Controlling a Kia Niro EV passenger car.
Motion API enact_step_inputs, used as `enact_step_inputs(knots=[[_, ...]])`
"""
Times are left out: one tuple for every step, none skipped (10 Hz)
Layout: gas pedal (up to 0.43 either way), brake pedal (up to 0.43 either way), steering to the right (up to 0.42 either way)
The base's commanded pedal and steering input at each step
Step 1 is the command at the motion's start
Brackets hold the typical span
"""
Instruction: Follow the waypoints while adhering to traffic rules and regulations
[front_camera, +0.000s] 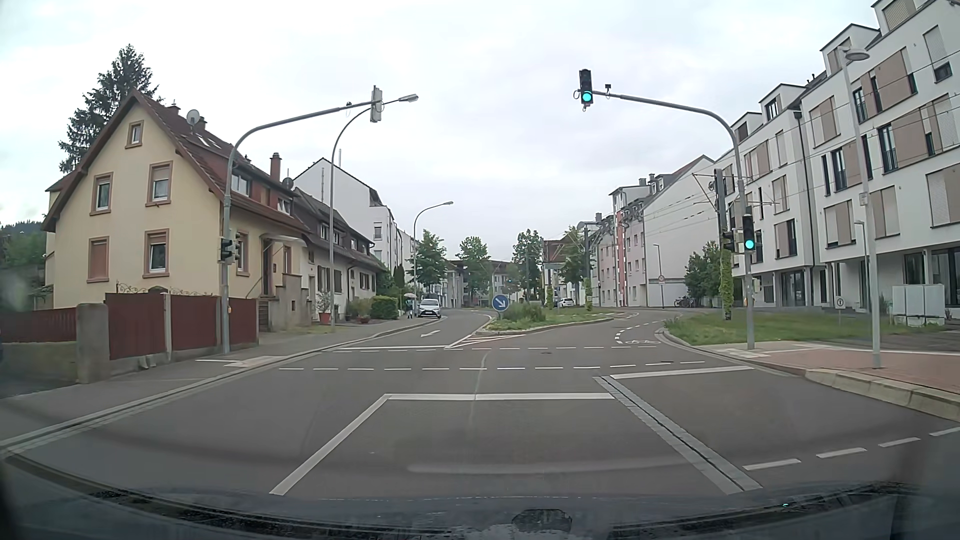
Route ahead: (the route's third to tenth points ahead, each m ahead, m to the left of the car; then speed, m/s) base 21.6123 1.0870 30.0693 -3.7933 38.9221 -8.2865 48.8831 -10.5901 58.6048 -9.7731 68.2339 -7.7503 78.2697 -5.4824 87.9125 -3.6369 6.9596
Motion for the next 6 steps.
enact_step_inputs(knots=[[0.118,0.0,0.007],[0.11,0.0,0.012],[0.11,0.0,0.015],[0.11,0.0,0.017],[0.11,0.0,0.021],[0.11,0.0,0.026]])
